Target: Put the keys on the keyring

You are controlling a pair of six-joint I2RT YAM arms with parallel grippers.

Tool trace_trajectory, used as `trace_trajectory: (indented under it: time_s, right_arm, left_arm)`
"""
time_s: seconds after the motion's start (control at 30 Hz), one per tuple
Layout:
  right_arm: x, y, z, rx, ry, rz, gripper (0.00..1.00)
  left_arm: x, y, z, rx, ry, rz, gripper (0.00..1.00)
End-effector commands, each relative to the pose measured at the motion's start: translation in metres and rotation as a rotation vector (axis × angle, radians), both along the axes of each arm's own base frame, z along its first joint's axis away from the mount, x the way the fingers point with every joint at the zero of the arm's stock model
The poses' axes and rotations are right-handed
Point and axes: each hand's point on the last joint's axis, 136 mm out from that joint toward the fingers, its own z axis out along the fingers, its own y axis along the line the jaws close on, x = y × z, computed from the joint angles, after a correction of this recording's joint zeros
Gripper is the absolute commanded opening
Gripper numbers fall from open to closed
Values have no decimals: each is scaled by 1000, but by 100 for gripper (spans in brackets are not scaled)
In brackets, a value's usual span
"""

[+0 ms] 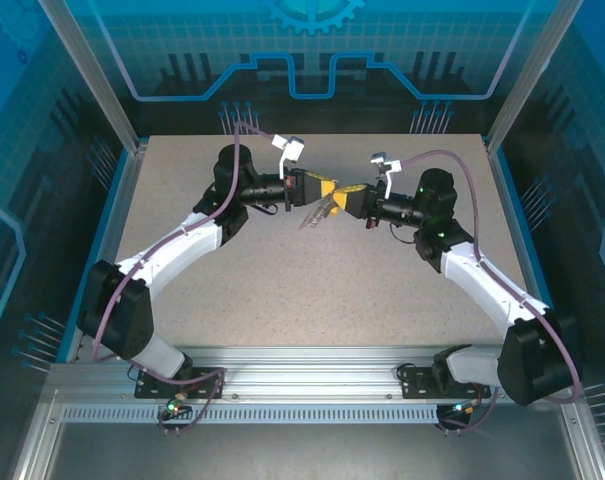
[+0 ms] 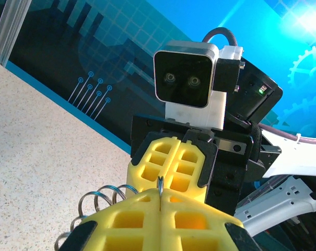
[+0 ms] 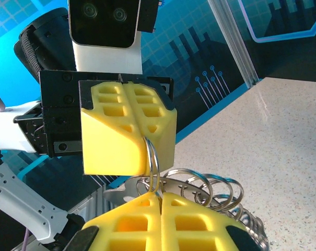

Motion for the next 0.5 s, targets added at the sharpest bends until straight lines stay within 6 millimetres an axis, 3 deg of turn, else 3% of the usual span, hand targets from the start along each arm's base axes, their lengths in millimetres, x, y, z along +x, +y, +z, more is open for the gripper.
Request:
trace_trajectory:
  time_s: [0.0,0.17,0.3,0.47]
  right_arm:
    - [1,10,-6,5,15,14,0]
    - [2,17,-2,11,14,14,0]
    - [5,17,-13,-17,45,-2,1]
    - [5,1,-34,-50,90,-58,24]
  left_arm:
    - [-13,1,28,-51,-86,-1,0]
    - [-14,-2,24,-56,-84,7,0]
    - [-15,-3,24,-75,-79,19,0]
    - [-10,1,26,-111,-70,75,0]
